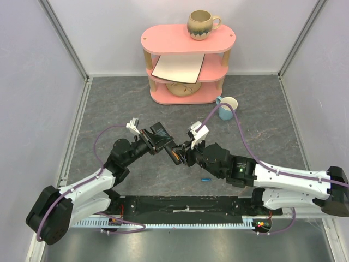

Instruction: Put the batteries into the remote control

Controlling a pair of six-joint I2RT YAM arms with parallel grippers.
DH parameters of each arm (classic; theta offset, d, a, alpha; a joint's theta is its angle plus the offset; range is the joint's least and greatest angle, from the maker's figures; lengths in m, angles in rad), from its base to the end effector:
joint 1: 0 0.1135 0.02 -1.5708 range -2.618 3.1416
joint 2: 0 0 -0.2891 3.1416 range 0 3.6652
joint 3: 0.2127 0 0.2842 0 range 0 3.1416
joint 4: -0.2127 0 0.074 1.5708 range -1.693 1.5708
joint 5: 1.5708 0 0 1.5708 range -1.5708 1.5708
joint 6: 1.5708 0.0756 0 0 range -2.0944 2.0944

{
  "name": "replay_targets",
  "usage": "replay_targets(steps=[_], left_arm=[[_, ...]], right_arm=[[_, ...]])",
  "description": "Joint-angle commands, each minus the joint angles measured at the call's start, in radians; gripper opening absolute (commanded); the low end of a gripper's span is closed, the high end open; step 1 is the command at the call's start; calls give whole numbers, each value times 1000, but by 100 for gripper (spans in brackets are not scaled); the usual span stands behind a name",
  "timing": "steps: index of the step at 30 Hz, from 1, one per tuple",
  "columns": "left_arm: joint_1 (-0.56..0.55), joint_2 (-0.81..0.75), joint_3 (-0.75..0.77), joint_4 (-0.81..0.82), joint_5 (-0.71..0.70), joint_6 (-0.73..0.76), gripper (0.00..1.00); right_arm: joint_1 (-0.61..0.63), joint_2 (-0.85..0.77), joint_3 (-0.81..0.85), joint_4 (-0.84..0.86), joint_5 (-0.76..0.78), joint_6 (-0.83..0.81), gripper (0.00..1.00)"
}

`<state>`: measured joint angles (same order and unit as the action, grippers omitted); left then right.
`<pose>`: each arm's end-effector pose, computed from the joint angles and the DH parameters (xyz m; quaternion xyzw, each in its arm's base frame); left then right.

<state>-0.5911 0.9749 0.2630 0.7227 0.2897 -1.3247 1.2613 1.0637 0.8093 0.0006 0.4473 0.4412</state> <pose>0.1986 -0.1593 0.2183 -0.1538 0.6864 -0.6338 0.3216 0.1229 0.2769 0.3187 -0.1830 0.7614 0.3332 0.5252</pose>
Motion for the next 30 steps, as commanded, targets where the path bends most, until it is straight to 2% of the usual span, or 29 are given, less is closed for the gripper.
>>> replay_targets(steps=[1, 30], left_arm=[[-3, -21, 33, 17, 3, -48, 2], [-4, -27, 50, 4, -17, -54, 2]], right_arm=[[10, -1, 10, 64, 44, -29, 0], [27, -25, -33, 73, 54, 1, 0]])
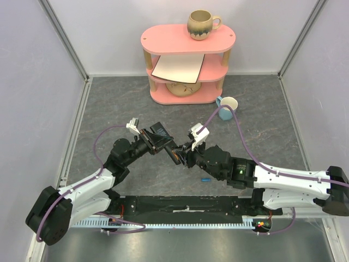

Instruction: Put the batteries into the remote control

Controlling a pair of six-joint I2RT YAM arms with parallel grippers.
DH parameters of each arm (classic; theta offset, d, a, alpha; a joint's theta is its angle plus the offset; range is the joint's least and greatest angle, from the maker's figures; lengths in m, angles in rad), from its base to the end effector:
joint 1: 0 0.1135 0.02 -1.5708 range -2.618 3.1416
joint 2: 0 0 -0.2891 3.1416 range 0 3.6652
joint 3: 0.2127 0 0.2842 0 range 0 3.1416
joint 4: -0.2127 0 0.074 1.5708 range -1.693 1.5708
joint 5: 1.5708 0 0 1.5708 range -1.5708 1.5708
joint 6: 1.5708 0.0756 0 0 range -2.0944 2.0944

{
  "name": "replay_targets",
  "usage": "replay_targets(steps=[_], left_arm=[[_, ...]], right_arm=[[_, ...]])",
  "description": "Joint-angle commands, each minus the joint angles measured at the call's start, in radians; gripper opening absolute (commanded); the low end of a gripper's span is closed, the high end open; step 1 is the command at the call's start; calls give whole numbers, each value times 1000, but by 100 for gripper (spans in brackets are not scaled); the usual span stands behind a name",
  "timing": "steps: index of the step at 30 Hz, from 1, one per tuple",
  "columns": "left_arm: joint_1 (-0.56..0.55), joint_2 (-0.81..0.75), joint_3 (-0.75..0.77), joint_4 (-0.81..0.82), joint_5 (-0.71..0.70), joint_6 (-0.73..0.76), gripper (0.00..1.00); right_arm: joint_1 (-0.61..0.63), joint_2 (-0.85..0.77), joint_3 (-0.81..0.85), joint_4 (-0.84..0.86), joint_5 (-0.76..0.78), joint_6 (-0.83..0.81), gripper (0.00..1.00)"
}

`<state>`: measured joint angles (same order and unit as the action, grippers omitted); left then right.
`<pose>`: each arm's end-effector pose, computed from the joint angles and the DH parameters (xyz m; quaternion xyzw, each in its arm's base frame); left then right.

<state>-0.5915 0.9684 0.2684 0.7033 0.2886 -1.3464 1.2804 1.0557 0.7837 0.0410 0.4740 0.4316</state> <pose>0.1987 -0.1594 0.2191 -0.1628 0.6870 -0.6352 0.3132 0.1186 0.2764 0.3159 -0.1809 0.7544 0.3352 0.5346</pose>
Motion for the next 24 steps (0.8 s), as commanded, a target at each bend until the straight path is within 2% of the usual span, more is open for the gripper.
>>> replay_targets(steps=[1, 24], left_arm=[[-4, -20, 45, 22, -16, -33, 2], [-21, -45, 48, 27, -16, -42, 2]], right_arm=[[10, -14, -8, 31, 28, 10, 0], [16, 35, -32, 37, 49, 16, 0]])
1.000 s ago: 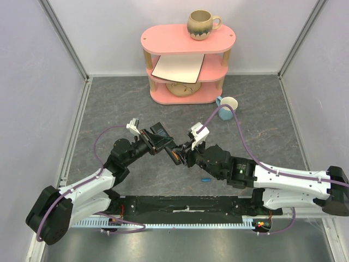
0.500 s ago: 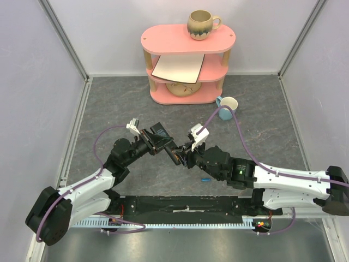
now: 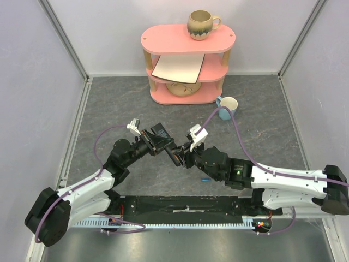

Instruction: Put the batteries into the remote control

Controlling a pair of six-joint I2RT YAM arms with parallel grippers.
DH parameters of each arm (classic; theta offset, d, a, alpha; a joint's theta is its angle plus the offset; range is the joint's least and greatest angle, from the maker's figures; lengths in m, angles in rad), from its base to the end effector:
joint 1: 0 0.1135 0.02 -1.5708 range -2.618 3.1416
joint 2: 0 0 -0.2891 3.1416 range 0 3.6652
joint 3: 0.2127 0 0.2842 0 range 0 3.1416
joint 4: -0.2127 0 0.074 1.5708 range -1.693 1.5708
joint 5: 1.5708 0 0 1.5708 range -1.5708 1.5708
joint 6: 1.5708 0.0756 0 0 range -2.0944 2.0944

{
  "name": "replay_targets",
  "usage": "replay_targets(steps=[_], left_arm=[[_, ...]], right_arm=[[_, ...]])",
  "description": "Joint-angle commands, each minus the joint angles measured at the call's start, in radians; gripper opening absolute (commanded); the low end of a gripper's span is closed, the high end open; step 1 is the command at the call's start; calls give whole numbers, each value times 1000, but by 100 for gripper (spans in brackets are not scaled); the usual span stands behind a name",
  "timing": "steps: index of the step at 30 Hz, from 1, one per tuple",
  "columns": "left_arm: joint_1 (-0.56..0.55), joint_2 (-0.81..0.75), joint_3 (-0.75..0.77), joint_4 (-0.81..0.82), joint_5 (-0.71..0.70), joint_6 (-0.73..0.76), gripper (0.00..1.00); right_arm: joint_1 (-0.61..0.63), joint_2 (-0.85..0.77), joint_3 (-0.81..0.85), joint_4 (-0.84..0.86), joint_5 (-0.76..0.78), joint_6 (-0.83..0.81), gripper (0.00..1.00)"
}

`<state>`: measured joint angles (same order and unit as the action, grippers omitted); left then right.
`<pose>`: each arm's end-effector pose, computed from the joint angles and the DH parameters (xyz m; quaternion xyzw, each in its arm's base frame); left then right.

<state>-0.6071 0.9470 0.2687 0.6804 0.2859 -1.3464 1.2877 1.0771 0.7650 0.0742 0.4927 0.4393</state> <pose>0.1945 -0.1611 0.2209 -0.1586 0.6884 -0.6369 0.3088 0.1188 0.2804 0.3067 -0.1764 0.7568 0.3312 0.5353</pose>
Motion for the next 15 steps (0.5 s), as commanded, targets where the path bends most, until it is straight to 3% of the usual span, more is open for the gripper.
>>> replay_targets(steps=[1, 15], left_arm=[[-8, -24, 46, 51, -13, -42, 2], [-19, -28, 30, 61, -27, -40, 2]], right_arm=[[9, 23, -6, -1, 29, 9, 0], [13, 78, 56, -73, 37, 42, 0]])
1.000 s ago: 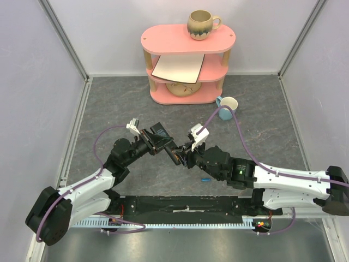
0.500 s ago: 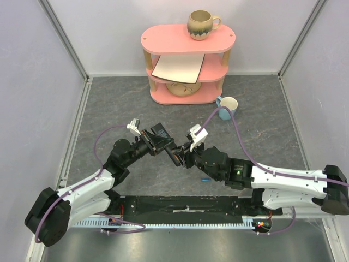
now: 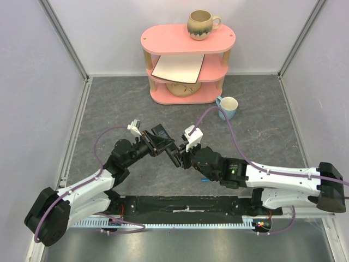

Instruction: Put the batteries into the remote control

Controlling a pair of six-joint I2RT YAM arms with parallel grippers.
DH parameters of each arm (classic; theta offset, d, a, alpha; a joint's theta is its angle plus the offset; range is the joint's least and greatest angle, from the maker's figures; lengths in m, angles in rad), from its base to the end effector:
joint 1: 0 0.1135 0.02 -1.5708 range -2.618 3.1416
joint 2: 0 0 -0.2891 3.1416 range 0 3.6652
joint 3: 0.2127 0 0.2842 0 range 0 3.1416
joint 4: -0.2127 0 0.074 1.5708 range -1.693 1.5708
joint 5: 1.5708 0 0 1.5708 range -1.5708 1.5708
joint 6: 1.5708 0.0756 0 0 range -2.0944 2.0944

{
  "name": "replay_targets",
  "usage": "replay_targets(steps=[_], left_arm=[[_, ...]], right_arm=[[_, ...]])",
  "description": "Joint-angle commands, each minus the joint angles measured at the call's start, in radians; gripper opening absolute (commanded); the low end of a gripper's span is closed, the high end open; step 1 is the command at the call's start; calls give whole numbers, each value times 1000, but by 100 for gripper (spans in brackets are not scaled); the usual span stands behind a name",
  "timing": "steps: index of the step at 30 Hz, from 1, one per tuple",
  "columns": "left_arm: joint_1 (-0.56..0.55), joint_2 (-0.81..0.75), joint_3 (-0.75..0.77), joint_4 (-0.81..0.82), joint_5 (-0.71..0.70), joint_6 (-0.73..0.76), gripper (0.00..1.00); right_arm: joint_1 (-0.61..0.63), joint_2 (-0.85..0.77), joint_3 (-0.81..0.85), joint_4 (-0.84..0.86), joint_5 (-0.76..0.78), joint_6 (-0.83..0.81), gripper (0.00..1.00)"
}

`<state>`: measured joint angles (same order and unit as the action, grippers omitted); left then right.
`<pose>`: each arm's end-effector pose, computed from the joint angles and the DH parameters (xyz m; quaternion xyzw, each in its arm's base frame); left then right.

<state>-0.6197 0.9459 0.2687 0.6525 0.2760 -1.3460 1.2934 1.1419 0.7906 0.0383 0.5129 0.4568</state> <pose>0.1929 -0.1629 0.2170 -0.1620 0.6969 -0.6302 0.3017 0.1218 0.2921 0.2941 -0.1814 0.7754 0.3053 0.5221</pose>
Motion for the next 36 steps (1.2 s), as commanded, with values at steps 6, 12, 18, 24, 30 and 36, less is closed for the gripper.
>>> replay_targets(steps=[6, 12, 18, 24, 30, 36], left_arm=[[-8, -19, 21, 114, -11, -48, 2], [-8, -18, 17, 131, -12, -70, 2], [-8, -1, 24, 153, -6, -99, 2], [-11, 17, 36, 156, 0, -102, 2], [-20, 30, 37, 153, -4, -105, 2], [-21, 31, 44, 153, -3, -131, 2]], right_arm=[[9, 2, 32, -46, 22, 28, 0], [7, -51, -16, 29, 19, 26, 0], [9, -106, -36, 67, 38, 17, 0], [7, -130, -37, 86, 41, 0, 0], [7, -143, -24, 115, 42, -23, 0], [9, -140, -39, 153, 42, -44, 0]])
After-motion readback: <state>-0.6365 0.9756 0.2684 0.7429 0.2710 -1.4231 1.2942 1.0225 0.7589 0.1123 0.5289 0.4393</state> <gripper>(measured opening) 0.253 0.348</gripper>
